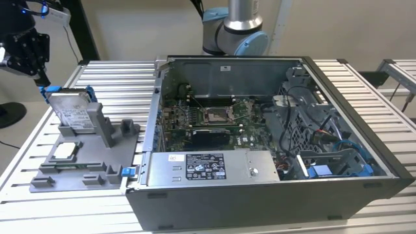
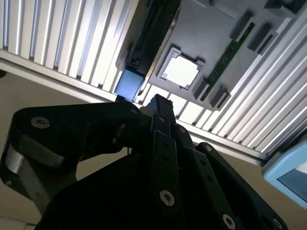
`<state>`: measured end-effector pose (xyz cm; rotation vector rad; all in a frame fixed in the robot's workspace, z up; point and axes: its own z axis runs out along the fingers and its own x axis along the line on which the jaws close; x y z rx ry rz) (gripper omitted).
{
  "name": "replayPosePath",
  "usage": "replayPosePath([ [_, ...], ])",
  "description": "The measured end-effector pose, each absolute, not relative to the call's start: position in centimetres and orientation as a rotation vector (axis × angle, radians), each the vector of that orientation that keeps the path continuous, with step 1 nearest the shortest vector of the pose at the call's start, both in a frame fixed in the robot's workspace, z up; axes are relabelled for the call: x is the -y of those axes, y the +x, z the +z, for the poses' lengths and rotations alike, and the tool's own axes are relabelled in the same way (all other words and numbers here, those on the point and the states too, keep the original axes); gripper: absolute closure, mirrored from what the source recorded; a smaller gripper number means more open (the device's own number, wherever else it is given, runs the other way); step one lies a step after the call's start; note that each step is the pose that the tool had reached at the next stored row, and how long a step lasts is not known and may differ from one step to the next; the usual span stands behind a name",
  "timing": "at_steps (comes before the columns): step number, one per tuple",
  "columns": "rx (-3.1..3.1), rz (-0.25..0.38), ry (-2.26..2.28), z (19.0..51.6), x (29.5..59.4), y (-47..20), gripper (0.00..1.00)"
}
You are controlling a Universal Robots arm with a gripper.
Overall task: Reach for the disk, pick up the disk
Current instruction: 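Pick up the disk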
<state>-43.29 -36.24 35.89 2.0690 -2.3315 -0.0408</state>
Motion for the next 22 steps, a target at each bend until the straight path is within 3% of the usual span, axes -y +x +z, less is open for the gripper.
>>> replayPosePath([
  [7,2.330,-0.041,2.071,35.89,36.24,-43.29,1.00],
  [8,2.330,-0.041,2.071,35.89,36.24,-43.29,0.00],
  [22,2.326,-0.041,2.075,35.89,36.24,-43.29,0.00],
])
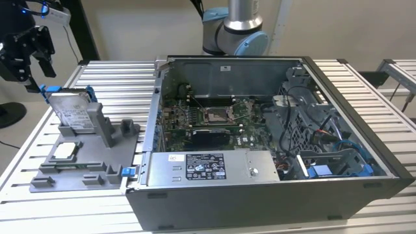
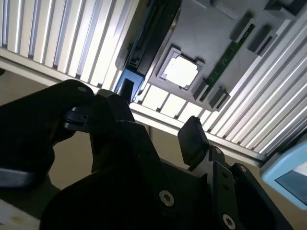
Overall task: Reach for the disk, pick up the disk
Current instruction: 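Pick up the disk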
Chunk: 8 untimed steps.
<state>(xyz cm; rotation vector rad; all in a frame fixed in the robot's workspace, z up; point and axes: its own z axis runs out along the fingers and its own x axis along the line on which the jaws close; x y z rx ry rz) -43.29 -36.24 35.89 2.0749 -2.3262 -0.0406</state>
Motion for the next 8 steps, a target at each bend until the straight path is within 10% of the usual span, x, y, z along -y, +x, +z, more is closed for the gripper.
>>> replayPosePath([
  [8,2.327,-0.041,2.075,35.73,35.40,-43.29,0.00],
])
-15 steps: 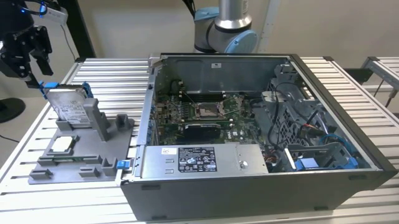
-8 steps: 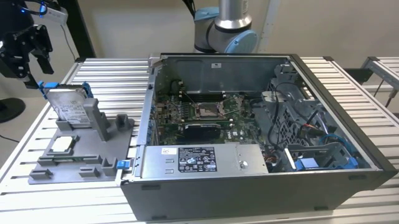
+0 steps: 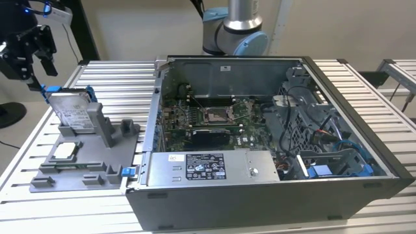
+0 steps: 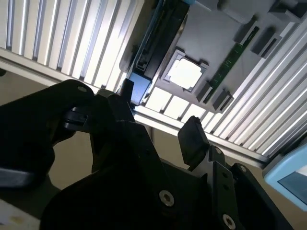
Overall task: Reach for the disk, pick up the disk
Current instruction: 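Pick up the disk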
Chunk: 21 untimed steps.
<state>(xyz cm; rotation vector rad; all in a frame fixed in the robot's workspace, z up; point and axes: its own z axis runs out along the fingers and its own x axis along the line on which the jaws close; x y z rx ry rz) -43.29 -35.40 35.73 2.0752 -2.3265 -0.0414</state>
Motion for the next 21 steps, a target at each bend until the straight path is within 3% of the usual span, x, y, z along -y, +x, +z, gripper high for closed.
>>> replayPosePath([
  [21,2.328,-0.043,2.078,32.4,34.2,-43.3,0.00],
])
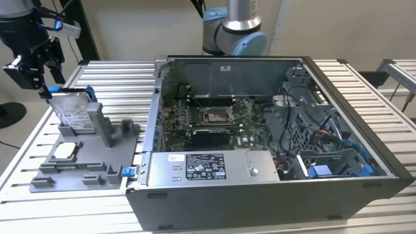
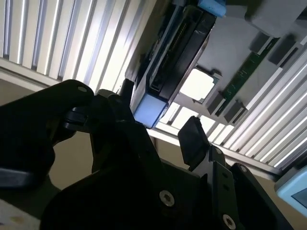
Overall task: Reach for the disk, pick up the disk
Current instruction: 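Pick up the disk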
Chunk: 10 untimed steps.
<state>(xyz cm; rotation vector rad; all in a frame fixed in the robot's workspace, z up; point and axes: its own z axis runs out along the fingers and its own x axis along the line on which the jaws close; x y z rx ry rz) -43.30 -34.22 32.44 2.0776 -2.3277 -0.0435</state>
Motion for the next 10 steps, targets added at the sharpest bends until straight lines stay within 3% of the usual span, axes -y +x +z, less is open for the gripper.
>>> replayPosePath([
  [10,2.329,-0.041,2.081,30.6,34.1,-43.4,0.00],
])
